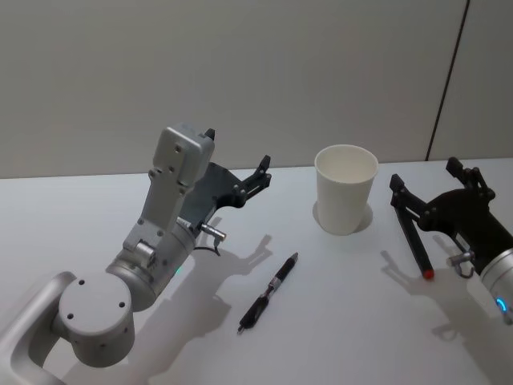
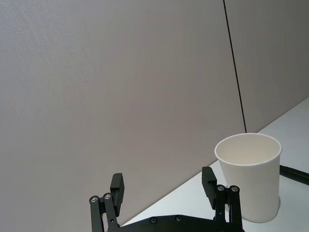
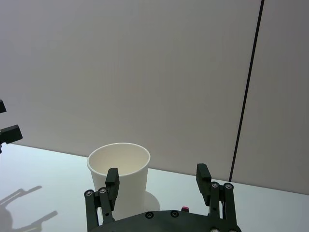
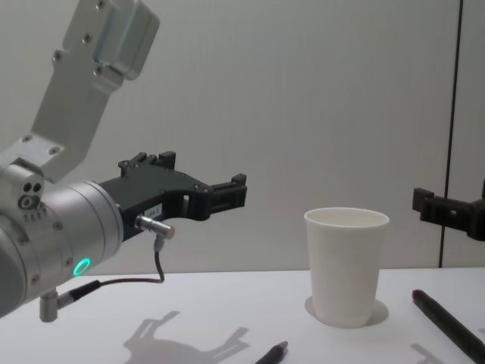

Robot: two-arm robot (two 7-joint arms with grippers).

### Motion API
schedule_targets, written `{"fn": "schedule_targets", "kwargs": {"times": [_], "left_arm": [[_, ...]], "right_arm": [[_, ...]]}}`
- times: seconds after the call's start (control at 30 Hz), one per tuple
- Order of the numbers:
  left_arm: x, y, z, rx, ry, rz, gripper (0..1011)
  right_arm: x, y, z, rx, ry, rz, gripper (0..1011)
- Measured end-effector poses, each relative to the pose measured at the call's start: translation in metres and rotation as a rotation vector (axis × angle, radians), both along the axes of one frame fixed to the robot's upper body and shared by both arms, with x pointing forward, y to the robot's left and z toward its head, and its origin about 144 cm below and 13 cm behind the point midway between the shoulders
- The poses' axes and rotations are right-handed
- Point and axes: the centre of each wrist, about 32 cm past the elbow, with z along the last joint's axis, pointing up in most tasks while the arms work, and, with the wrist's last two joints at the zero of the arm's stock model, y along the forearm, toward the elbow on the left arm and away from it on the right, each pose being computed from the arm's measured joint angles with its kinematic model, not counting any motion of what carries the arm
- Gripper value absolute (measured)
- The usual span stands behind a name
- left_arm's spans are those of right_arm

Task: Place the pen into the pen holder.

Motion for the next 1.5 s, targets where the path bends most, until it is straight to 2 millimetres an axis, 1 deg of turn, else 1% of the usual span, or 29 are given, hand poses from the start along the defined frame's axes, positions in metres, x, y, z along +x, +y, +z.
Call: {"fn": "schedule_targets", "kwargs": {"times": [1.5], "left_arm": [[0.0000,0.0000,0.0000,0.000,0.000,0.000,1001]], "right_arm": [[-0.0017,0.0010,-0.0019,0.007,0.006,0.003,1001]]}}
